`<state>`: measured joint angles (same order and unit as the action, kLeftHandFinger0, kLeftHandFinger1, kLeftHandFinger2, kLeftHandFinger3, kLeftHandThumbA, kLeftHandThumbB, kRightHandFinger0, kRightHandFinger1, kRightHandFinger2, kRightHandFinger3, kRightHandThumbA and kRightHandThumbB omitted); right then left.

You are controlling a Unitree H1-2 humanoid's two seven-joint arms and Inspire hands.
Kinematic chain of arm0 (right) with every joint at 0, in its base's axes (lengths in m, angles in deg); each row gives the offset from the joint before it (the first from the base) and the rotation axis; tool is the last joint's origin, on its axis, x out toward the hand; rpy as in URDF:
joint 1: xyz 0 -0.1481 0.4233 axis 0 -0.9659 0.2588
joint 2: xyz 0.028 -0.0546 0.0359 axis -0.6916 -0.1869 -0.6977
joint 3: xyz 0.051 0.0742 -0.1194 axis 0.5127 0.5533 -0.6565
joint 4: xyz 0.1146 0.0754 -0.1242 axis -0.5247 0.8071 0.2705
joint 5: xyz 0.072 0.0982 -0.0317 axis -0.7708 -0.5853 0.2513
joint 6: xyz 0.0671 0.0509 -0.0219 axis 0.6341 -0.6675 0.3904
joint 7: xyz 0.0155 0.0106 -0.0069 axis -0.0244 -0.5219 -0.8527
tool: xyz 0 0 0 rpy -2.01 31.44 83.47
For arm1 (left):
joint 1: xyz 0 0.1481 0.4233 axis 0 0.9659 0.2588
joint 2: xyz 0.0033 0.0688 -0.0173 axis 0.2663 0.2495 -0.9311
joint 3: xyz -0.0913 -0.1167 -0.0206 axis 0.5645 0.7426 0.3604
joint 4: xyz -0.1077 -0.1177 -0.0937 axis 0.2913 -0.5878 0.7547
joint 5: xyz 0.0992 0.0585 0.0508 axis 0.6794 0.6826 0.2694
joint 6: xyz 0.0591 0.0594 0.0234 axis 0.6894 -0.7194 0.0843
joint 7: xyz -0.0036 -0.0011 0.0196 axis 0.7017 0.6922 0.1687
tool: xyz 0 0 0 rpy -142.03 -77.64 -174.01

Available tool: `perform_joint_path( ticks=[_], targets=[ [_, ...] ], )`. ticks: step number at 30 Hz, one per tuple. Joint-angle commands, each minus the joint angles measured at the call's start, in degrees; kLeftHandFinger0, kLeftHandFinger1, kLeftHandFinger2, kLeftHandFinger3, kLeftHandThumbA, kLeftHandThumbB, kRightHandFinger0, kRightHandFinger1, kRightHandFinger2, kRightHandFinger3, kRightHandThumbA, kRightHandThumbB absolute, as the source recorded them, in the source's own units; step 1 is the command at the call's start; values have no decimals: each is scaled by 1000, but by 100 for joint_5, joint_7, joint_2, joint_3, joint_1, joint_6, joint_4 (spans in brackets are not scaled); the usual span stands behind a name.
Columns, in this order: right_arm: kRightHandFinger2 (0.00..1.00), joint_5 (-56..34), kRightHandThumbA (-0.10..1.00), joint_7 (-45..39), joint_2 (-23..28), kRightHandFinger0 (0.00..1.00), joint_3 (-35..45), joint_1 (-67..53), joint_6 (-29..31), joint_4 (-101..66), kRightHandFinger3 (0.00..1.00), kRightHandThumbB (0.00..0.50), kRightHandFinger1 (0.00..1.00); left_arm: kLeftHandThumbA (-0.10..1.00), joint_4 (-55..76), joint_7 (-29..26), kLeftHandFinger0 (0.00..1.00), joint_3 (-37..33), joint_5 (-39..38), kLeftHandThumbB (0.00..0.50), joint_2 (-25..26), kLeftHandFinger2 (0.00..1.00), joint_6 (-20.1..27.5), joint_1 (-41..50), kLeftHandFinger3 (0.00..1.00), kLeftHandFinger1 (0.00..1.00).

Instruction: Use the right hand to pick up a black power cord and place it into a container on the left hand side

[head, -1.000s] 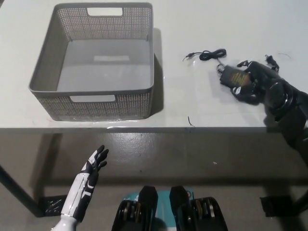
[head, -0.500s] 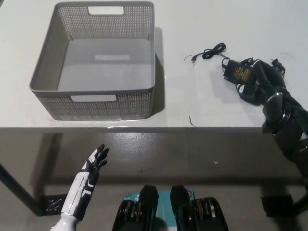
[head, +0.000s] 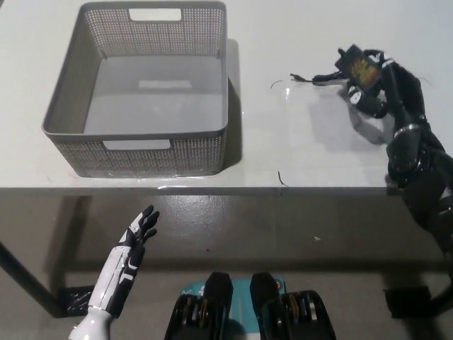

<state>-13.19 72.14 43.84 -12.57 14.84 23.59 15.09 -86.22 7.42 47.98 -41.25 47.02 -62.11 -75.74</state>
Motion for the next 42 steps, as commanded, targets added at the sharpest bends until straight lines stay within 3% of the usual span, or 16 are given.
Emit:
perform_joint_path(
  ticks=[1, 2, 4, 7, 9, 10, 14, 22, 27, 31, 34, 39, 42],
  targets=[
    [279, -166, -100, 394, 97, 0, 116, 595, 480, -396, 279, 166, 3, 1000, 150, 2, 1000, 17, 7, 290, 69, 1000, 116, -115, 1000, 1000],
    [231, -183, -100, 361, 120, 0, 139, 659, 505, -486, 191, 164, 0, 1000, 162, -26, 1000, 23, 70, 293, 76, 1000, 130, -82, 1000, 1000],
    [309, -195, -100, 348, 153, 0, 153, 726, 533, -545, 307, 163, 0, 1000, 158, -52, 1000, 29, 107, 298, 67, 1000, 152, -79, 1000, 1000],
    [252, -310, -100, 248, 200, 0, 286, 867, 501, -888, 473, 173, 0, 1000, 233, 21, 1000, 19, -5, 291, 79, 1000, 74, -16, 1000, 1000],
    [375, -318, -100, 164, 219, 0, 337, 904, 370, -1140, 614, 167, 23, 1000, 239, 10, 1000, 20, 14, 289, 74, 1000, 75, -8, 1000, 1000],
    [461, -332, -100, 110, 222, 0, 382, 941, 271, -1315, 642, 166, 67, 1000, 238, -19, 1000, 27, 61, 295, 67, 1000, 79, -6, 1000, 1000],
    [645, -377, -100, -160, 195, 0, 503, 979, 54, -1939, 704, 161, 205, 1000, 286, -19, 1000, 24, 81, 312, 71, 1000, 58, 56, 1000, 1000],
    [594, -246, -100, -367, -28, 0, 457, 995, -437, -2829, 676, 154, 193, 1000, 299, -69, 1000, 30, 193, 315, 72, 1000, 126, 130, 1000, 1000],
    [517, -242, -100, -365, -321, 0, 368, 1255, -182, -2652, 590, 151, 127, 1000, 319, -67, 1000, 41, 220, 312, 77, 1000, 99, 120, 1000, 1000],
    [612, -235, -100, -307, -672, 0, 347, 1357, -266, -2610, 694, 143, 197, 1000, 321, -77, 1000, 24, 285, 314, 63, 1000, 103, 103, 1000, 1000],
    [600, -144, -100, -103, -1050, 0, 292, 1429, -323, -2520, 685, 150, 178, 1000, 326, -87, 1000, 12, 367, 310, 67, 1000, 146, 107, 1000, 1000],
    [482, -96, -100, -29, -1607, 0, 173, 1651, -240, -2142, 473, 167, 106, 1000, 236, -11, 1000, -82, 347, 293, 48, 1000, 268, 15, 1000, 1000],
    [557, -157, -100, -25, -1794, 0, 191, 1767, -126, -1953, 585, 190, 163, 1000, 223, 14, 1000, -108, 354, 289, 63, 1000, 230, -45, 1000, 1000]
  ],
)
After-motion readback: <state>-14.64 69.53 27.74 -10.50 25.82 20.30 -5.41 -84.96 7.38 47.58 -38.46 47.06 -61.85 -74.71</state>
